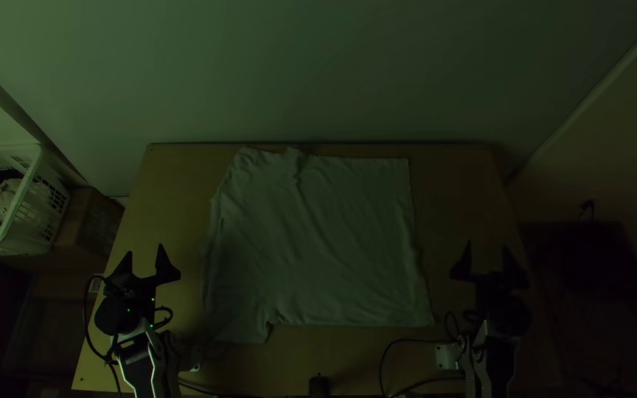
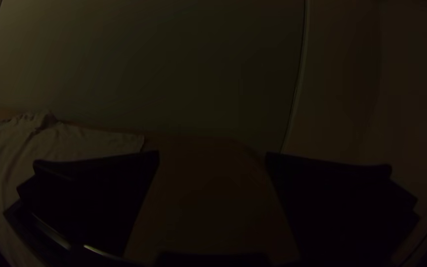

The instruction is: Fold the t-shirt

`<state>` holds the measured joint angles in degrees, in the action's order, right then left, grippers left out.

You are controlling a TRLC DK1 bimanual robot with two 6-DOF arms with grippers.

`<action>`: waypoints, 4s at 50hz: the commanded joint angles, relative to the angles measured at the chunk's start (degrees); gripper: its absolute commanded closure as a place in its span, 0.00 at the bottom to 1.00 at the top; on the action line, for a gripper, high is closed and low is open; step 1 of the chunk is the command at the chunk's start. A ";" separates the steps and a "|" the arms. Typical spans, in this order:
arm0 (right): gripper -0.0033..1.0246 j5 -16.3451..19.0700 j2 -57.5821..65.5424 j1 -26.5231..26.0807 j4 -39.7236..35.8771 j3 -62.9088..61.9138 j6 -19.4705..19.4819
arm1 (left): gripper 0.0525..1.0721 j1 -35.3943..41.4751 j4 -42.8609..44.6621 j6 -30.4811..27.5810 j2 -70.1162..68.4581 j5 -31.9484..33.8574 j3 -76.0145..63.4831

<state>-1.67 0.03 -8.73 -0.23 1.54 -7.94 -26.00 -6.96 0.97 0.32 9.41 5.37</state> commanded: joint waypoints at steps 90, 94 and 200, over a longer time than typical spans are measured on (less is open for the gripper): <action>0.04 0.00 -0.21 2.58 0.84 4.35 -3.92 | 0.05 4.82 -1.21 1.66 1.18 -3.61 4.04; 0.04 0.00 1.29 2.84 1.02 6.28 -3.92 | 0.05 4.99 -0.25 1.58 5.31 -3.61 6.76; 0.05 1.58 105.88 14.62 -18.49 97.69 4.08 | 0.06 26.97 -19.32 0.35 105.24 -9.41 96.32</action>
<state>-1.10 102.37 5.28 -16.62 95.31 -6.50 0.64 -24.64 1.87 102.28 -0.47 97.80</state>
